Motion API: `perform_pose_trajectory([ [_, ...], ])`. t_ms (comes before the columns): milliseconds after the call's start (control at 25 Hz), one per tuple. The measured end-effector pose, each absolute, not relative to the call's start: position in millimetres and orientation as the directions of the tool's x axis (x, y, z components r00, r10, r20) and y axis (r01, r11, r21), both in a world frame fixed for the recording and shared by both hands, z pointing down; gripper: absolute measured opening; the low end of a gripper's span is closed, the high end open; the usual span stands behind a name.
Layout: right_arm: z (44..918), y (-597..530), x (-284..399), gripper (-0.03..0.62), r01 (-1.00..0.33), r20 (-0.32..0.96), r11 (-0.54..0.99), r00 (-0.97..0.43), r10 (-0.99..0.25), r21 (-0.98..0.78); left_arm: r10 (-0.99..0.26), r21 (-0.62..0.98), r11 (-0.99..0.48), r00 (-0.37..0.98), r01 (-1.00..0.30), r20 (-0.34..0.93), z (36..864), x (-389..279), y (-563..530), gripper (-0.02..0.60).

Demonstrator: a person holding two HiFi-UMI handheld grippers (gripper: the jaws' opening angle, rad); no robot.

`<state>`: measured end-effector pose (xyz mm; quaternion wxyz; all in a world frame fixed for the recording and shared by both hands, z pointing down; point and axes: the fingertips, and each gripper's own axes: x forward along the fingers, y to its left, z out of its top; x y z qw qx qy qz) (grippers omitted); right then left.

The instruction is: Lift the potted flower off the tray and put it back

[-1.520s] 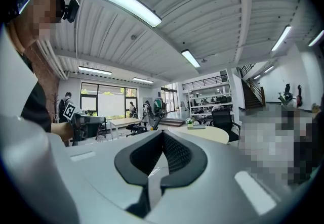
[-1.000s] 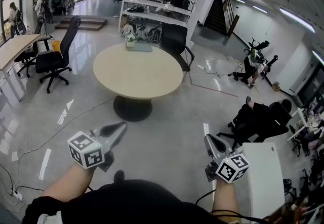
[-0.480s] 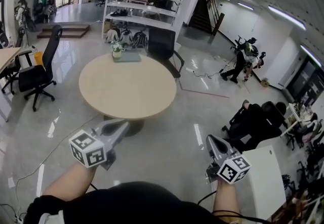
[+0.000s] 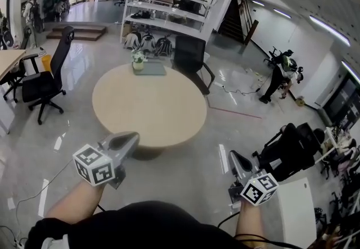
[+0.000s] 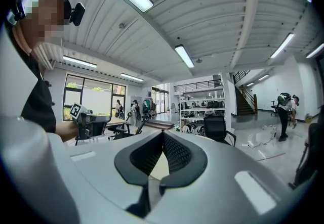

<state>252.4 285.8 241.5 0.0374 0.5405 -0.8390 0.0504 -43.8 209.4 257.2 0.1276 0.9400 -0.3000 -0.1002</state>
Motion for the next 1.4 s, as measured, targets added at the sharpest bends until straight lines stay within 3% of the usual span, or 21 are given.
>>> perform_pose_trajectory([
  [360,261.7,216.5,257.9,0.015,-0.861,0.116,0.504,-0.509,-0.853,-0.073,-0.675,0.302,-0.716,0.735,-0.629,-0.069,276.8,-49.8,171.5,-0.006],
  [1040,246.1,33.3,374.0,0.015,-0.690,0.109,0.720,-0.723,-0.682,-0.068,-0.831,0.297,-0.544,0.554,-0.785,-0.055,261.5,78.4,72.7,-0.006],
  [1400,259.5,-19.8,376.1,0.014,-0.625,0.102,0.774,-0.780,-0.617,-0.100,-0.857,0.287,-0.498,0.515,-0.818,-0.018,270.4,98.6,41.3,-0.006],
])
